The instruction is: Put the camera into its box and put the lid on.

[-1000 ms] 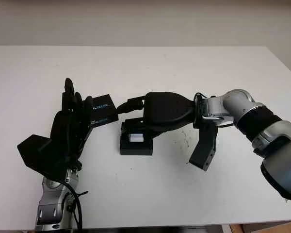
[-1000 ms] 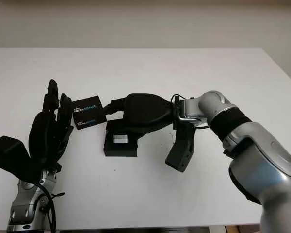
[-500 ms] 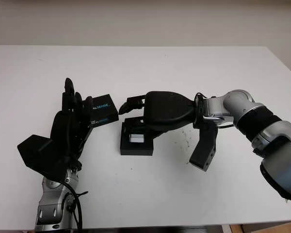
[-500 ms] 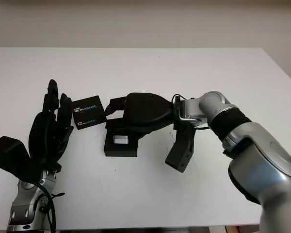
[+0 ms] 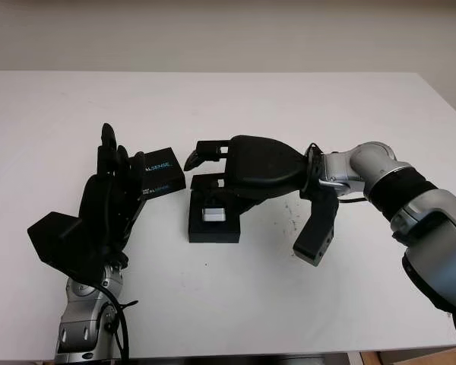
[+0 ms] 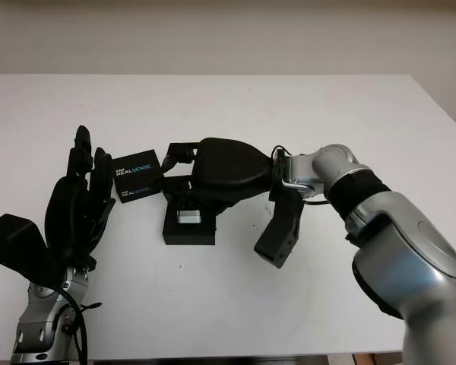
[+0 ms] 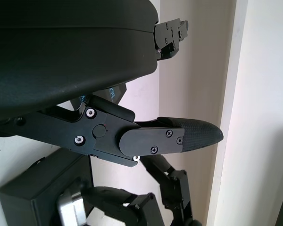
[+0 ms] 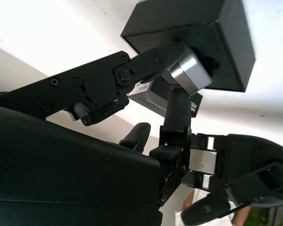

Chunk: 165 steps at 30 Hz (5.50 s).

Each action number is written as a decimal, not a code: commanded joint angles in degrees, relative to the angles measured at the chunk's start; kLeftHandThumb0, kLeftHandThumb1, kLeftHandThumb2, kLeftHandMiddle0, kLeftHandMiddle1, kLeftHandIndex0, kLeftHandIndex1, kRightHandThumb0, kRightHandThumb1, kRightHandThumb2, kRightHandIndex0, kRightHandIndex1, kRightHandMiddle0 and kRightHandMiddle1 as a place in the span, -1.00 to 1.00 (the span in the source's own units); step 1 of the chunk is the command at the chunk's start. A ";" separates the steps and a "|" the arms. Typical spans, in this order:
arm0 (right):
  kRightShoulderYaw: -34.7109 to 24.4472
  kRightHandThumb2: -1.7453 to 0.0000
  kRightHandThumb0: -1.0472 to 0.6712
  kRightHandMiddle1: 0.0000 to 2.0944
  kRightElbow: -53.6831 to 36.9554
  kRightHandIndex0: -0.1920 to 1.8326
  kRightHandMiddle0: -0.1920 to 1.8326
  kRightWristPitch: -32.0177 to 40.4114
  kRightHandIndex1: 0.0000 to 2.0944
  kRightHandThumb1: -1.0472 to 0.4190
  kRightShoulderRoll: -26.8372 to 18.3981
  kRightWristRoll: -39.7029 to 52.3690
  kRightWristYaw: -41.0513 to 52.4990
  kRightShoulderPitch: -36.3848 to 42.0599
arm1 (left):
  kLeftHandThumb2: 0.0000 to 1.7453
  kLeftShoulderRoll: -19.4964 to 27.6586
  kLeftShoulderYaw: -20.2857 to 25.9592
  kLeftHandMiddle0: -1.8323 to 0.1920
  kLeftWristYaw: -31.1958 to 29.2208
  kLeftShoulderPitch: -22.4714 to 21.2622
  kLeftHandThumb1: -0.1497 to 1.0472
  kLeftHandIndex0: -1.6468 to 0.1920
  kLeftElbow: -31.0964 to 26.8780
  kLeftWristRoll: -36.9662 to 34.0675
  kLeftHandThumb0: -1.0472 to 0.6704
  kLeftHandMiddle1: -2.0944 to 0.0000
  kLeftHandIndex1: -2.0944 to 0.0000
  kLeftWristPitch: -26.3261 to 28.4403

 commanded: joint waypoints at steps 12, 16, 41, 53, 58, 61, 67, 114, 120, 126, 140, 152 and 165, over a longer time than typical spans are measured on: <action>-4.82 0.94 -0.25 0.29 1.76 -0.60 -0.27 1.88 -0.38 -0.79 0.00 5.75 2.67 -4.23 | -0.53 -0.14 -0.01 1.00 -0.03 -0.19 1.00 1.00 -0.47 -0.28 -0.61 1.00 1.00 -0.35; -6.13 0.94 -0.26 0.36 2.34 -0.60 -0.31 0.99 -0.39 -0.77 -0.26 8.31 6.66 -4.20 | -0.53 -0.22 0.01 1.00 -0.09 -0.25 1.00 1.00 -0.36 -0.36 -0.60 1.00 1.00 -0.63; -7.66 0.93 -0.24 -0.58 -10.95 -0.55 -0.60 0.96 -0.90 -0.74 -5.84 6.30 19.17 -0.98 | -0.55 -0.39 -0.08 1.00 0.30 -0.34 1.00 1.00 -0.46 -0.24 -0.62 1.00 1.00 -0.40; -5.22 0.94 -0.21 -0.61 -9.66 -0.51 -0.49 0.71 -0.91 -0.76 -3.03 1.36 16.25 -1.04 | -0.54 -0.58 -0.17 1.00 0.60 -0.11 1.00 1.00 -0.57 0.21 -0.60 1.00 1.00 -0.52; -4.25 0.94 -0.24 -0.63 -9.22 -0.52 -0.47 0.42 -0.93 -0.75 -1.99 0.98 17.66 -1.56 | -0.54 -0.53 -0.13 1.00 0.46 -0.08 1.00 1.00 -0.44 -0.11 -0.61 1.00 1.00 -0.61; -3.70 0.94 -0.25 -0.62 -8.64 -0.50 -0.43 0.03 -0.92 -0.74 -1.34 0.56 16.43 -1.60 | -0.54 -0.53 -0.18 1.00 0.32 0.00 1.00 1.00 -0.57 -0.22 -0.61 1.00 1.00 -0.56; -2.57 0.94 -0.24 -0.63 -7.27 -0.49 -0.39 -0.84 -0.93 -0.74 -0.64 0.09 14.67 -1.73 | -0.53 -0.71 -0.18 1.00 0.79 0.04 1.00 1.00 -0.54 0.06 -0.60 1.00 1.00 -0.63; -2.32 0.94 -0.31 0.34 -7.04 -0.43 -0.31 -4.67 -0.94 -0.77 -4.06 2.07 16.85 0.78 | -0.52 -0.28 0.07 1.00 0.18 0.06 1.00 1.00 -0.38 -0.21 -0.61 1.00 1.00 -0.83; -2.61 0.94 -0.30 0.35 -7.11 -0.41 -0.30 -4.71 -0.94 -0.77 -4.12 2.20 16.39 1.41 | -0.53 -0.40 0.06 1.00 0.34 0.07 1.00 1.00 -0.65 -0.34 -0.60 1.00 1.00 -0.62; -3.62 0.94 -0.29 0.34 -7.22 -0.40 -0.32 -2.96 -0.93 -0.77 -4.12 1.91 15.63 -0.70 | -0.53 -0.30 -0.05 1.00 0.65 -0.09 1.00 1.00 -0.84 -0.05 -0.60 1.00 1.00 -0.15; -8.65 0.93 -0.27 0.30 -7.09 -0.37 -0.27 -1.27 -0.93 -0.78 -4.26 6.00 16.30 -4.85 | -0.52 -0.17 -0.19 1.00 0.15 -0.62 1.00 1.00 -0.09 -0.12 -0.61 1.00 1.00 -0.61; -11.25 0.94 -0.25 0.29 -7.49 -0.35 -0.21 -1.30 -0.92 -0.73 -4.47 8.25 18.53 -5.34 | -0.53 -0.15 -0.18 1.00 0.17 -0.62 1.00 1.00 -0.38 -0.21 -0.61 1.00 1.00 -0.25; -7.77 0.94 -0.29 0.24 -8.13 -0.32 -0.26 -1.12 -0.92 -0.75 -3.71 3.01 16.65 -3.57 | -0.53 -0.09 -0.18 1.00 0.16 -0.43 1.00 1.00 -0.49 -0.10 -0.61 1.00 1.00 -0.31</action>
